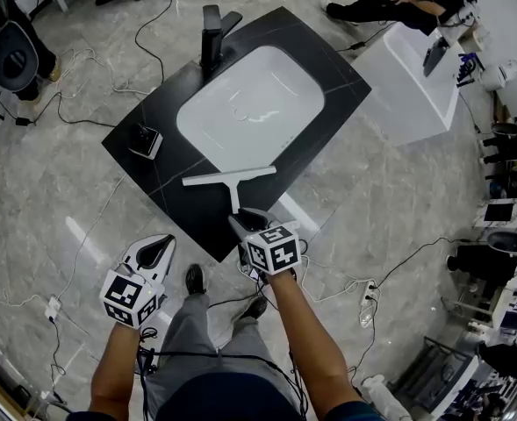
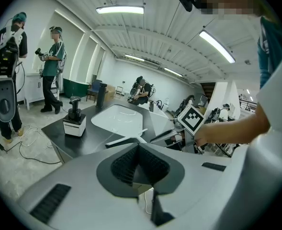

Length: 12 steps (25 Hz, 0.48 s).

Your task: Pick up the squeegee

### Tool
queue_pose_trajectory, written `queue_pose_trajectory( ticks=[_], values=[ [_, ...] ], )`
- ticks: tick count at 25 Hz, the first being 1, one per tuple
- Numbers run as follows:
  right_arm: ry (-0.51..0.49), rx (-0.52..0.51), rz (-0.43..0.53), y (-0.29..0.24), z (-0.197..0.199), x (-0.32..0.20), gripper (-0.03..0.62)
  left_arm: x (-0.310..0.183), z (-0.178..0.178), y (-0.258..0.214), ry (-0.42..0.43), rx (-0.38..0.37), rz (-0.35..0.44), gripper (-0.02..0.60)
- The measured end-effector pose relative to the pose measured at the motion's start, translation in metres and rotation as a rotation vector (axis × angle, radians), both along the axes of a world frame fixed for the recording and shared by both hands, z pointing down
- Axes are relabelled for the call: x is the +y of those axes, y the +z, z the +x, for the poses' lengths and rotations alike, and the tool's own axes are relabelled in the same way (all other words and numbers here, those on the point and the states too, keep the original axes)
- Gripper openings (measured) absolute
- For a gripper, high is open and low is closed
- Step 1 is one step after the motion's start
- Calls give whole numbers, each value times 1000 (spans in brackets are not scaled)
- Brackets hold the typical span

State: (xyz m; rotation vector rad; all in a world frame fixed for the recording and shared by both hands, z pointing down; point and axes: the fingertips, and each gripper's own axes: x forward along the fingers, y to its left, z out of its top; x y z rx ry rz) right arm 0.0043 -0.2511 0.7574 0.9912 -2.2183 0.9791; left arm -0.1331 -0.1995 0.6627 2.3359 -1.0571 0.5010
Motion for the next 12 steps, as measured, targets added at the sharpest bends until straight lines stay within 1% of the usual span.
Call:
queue_pose_trajectory(
  ticks=[4,7,9,12],
  values=[
    [8,18,-9,11,1,-2,119,-1,-2,4,-3,0,-3,6],
    [27,31,-3,13,4,-4,91,-1,-3,7,-5,0,-8,6],
    [36,44,0,15,7,-6,53,0,-3,9,-6,0,-11,6],
    [36,57,1,16,9,-6,41,0,-1,9,-4,1,-11,6]
  ],
)
